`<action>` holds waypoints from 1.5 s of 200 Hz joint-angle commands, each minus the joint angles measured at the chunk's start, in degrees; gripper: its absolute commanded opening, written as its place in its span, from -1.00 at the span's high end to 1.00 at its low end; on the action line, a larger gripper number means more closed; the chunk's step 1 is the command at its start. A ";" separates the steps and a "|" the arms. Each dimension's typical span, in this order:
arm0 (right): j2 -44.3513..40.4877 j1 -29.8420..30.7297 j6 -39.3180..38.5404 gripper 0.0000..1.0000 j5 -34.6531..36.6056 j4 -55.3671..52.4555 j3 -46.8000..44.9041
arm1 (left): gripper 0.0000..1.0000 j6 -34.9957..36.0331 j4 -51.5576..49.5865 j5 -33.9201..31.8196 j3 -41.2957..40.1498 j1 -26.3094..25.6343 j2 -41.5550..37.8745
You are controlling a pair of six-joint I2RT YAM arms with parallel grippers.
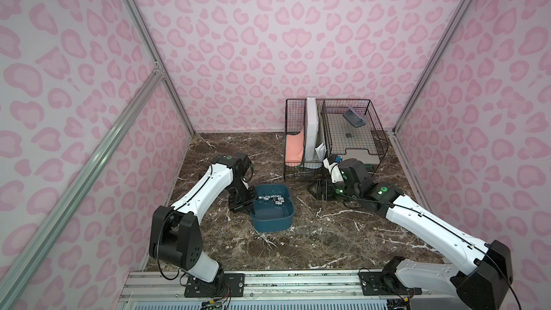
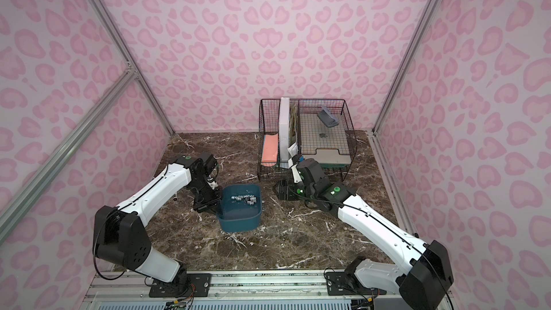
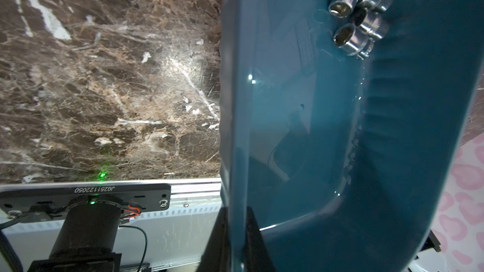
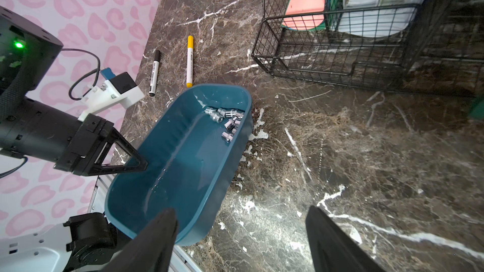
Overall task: Take out the socket from the storage box
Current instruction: Place the storage box at the center of the board.
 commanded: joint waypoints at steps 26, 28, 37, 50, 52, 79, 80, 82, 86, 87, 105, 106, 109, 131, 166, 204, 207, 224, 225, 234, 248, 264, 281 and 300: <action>1.60 1.03 0.01 -0.64 0.72 2.74 0.43 | 1.00 -0.55 12.07 -3.75 -2.09 -6.22 0.85; 1.61 1.10 0.01 -0.64 0.90 2.84 0.54 | 1.00 -0.64 12.57 -4.07 -2.22 -6.56 0.94; 2.03 1.41 0.15 -0.56 1.72 3.34 0.55 | 1.00 -0.89 15.04 -5.46 -3.05 -7.73 1.29; 2.91 1.46 0.28 -0.48 1.31 4.36 0.57 | 1.00 -1.75 18.59 -7.75 -4.38 -9.34 1.53; 3.04 1.56 0.21 -0.46 1.22 4.61 0.57 | 1.00 -1.82 19.06 -8.10 -4.57 -9.58 1.57; 5.18 2.60 0.13 -0.42 2.04 6.89 0.45 | 1.00 -3.42 24.97 -12.19 -7.29 -12.85 1.65; 5.28 2.67 0.13 -0.42 2.17 6.99 0.44 | 1.00 -3.54 25.19 -12.34 -7.38 -12.93 1.71; 5.47 2.76 0.19 -0.42 2.43 7.20 0.43 | 1.00 -3.74 25.61 -12.67 -7.58 -13.11 1.70; 5.97 3.02 0.27 -0.42 2.91 7.53 0.43 | 1.00 -4.26 26.32 -13.41 -8.09 -13.48 1.68; 6.08 3.05 0.33 -0.42 3.04 7.57 0.43 | 1.00 -4.40 26.56 -13.61 -8.22 -13.60 1.68; 8.58 3.93 0.66 -0.40 3.99 9.23 0.84 | 1.00 -6.13 30.51 -16.05 -10.71 -15.55 1.16; 8.79 3.95 0.70 -0.40 4.07 9.30 0.90 | 1.00 -6.17 30.77 -16.24 -10.85 -15.69 1.15; 9.23 4.13 0.76 -0.39 4.25 9.47 1.07 | 1.00 -6.27 31.24 -16.68 -11.19 -16.01 0.98; 13.36 5.28 0.52 -0.22 5.37 10.34 2.96 | 1.00 -7.01 34.77 -18.23 -13.89 -17.48 -0.30; 19.61 6.14 -0.86 -0.08 7.00 10.24 6.20 | 0.78 -7.36 36.23 -20.22 -16.11 -18.15 -2.49; 26.78 6.21 -4.73 0.03 10.17 4.90 12.18 | 0.31 -6.17 36.26 -20.22 -16.70 -18.20 -4.90; 27.28 6.23 -5.06 0.03 10.28 4.41 12.61 | 0.28 -6.08 36.27 -20.22 -16.70 -18.21 -5.04; 29.83 6.18 -7.30 0.06 10.74 1.54 14.99 | 0.19 -5.58 36.16 -19.89 -16.89 -18.17 -6.26; 30.00 6.17 -7.41 0.06 10.74 1.37 15.09 | 0.18 -5.54 36.14 -19.93 -16.88 -18.19 -6.34; 31.17 6.10 -8.70 0.07 11.22 -0.16 16.22 | 0.18 -5.35 35.87 -19.97 -16.83 -18.20 -6.97; 32.65 6.16 -10.64 0.11 12.41 -2.48 17.70 | 0.17 -4.74 35.45 -19.96 -16.69 -18.17 -8.17; 33.50 6.12 -13.25 0.14 12.77 -3.56 18.26 | 0.16 -3.98 34.90 -19.33 -16.48 -18.07 -9.43; 34.12 6.10 -15.79 0.16 14.17 -4.50 18.55 | 0.16 -3.17 34.89 -18.61 -16.86 -18.12 -10.90; 35.04 6.03 -19.66 0.18 14.96 -4.47 18.58 | 0.16 -2.12 34.89 -18.73 -17.62 -18.12 -12.62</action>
